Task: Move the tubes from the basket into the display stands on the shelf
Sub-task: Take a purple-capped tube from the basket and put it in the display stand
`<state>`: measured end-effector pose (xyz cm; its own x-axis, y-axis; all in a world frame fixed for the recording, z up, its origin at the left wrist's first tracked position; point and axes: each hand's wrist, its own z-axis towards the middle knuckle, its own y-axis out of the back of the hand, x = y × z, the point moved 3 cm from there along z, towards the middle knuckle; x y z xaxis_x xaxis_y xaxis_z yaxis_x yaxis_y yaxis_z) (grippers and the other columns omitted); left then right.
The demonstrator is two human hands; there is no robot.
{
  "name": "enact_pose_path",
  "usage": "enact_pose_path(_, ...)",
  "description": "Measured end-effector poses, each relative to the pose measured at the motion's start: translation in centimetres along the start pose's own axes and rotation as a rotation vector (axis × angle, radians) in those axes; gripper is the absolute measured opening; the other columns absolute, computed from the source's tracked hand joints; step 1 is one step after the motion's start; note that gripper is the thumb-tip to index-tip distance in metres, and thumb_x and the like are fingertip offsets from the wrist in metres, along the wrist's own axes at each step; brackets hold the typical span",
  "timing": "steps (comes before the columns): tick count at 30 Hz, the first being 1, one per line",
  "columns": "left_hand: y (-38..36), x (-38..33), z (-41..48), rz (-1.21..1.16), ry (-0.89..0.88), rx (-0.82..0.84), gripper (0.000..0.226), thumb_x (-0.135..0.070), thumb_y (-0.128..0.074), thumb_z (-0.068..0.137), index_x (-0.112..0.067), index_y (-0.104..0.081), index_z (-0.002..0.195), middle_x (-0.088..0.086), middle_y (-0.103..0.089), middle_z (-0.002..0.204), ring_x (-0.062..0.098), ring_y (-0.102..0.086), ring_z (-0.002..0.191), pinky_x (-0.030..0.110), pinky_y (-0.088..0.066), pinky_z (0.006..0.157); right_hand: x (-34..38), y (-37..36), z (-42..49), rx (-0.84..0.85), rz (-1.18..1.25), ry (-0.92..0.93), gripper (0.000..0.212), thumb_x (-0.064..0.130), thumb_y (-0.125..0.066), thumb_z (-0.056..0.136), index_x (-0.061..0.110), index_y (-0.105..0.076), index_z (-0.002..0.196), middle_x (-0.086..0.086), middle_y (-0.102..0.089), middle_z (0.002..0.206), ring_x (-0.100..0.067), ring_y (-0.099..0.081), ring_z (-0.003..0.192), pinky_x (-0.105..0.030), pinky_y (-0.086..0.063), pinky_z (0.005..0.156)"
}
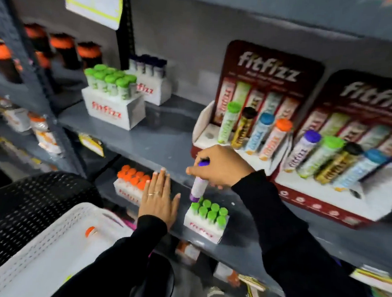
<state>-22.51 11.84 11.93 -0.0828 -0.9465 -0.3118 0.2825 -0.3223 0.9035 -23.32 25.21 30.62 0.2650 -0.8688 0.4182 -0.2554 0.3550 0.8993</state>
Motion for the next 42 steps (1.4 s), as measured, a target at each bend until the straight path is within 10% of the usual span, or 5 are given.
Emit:
enact_pose_path(5,0.2,-4.3,2.8,0.032,-0.149,0.033,0.077,-0.049,-0.004,0.094,0.006,-0.052,0.121,0.023,-0.05,0.132,0.035,-0.041,0.125,0.038,-0.011,0.108,-2.4,3.7,-2.1,-0.129,-0.168,-0.073,0.029,0.028,-0.055,0.091,0.011,-0.069,0.111,-0.014,-0.066,0.116,-0.033,-0.056,0.111,-0.036,-0.048,0.091)
enact_pose_path(13,-1.1,-5.5,4.2,0.154,-0.13,0.183,0.095,-0.056,0.014,0.07,-0.004,-0.02,0.142,0.012,-0.019,0.152,0.023,-0.01,0.141,0.037,-0.001,0.114,-3.6,5.9,-4.3,-0.121,-0.166,-0.059,0.029,0.011,-0.067,0.082,0.014,-0.069,0.11,-0.004,-0.068,0.115,-0.021,-0.06,0.1,-0.024,-0.042,0.077)
enact_pose_path(21,-0.7,-5.2,4.2,0.199,-0.139,0.247,0.065,-0.049,-0.011,0.095,-0.006,-0.006,0.144,0.009,-0.005,0.155,0.02,0.002,0.141,0.035,0.002,0.116,-3.1,5.9,-2.5,-0.186,-0.201,-0.047,0.006,0.013,-0.064,0.084,0.013,-0.069,0.088,-0.005,-0.07,0.101,-0.024,-0.063,0.094,-0.034,-0.052,0.08)
enact_pose_path(32,0.0,-1.9,5.7,0.222,-0.152,0.276,0.131,-0.064,0.049,0.042,-0.009,-0.009,0.145,0.006,-0.007,0.155,0.019,-0.002,0.141,0.033,0.002,0.114,-1.4,8.0,2.1,-0.449,-0.218,0.049,0.025,0.008,-0.061,0.089,0.019,-0.07,0.11,-0.009,-0.061,0.116,-0.023,-0.055,0.107,-0.03,-0.044,0.089)
enact_pose_path(42,0.4,-2.2,5.4,0.221,-0.151,0.28,0.065,-0.051,-0.013,0.095,-0.01,-0.003,0.145,0.005,-0.001,0.155,0.018,0.004,0.141,0.033,0.006,0.113,-1.7,5.8,6.8,-0.434,-0.432,0.072,0.035,0.004,-0.057,0.091,0.017,-0.063,0.124,-0.008,-0.06,0.125,-0.028,-0.058,0.113,-0.037,-0.05,0.096)
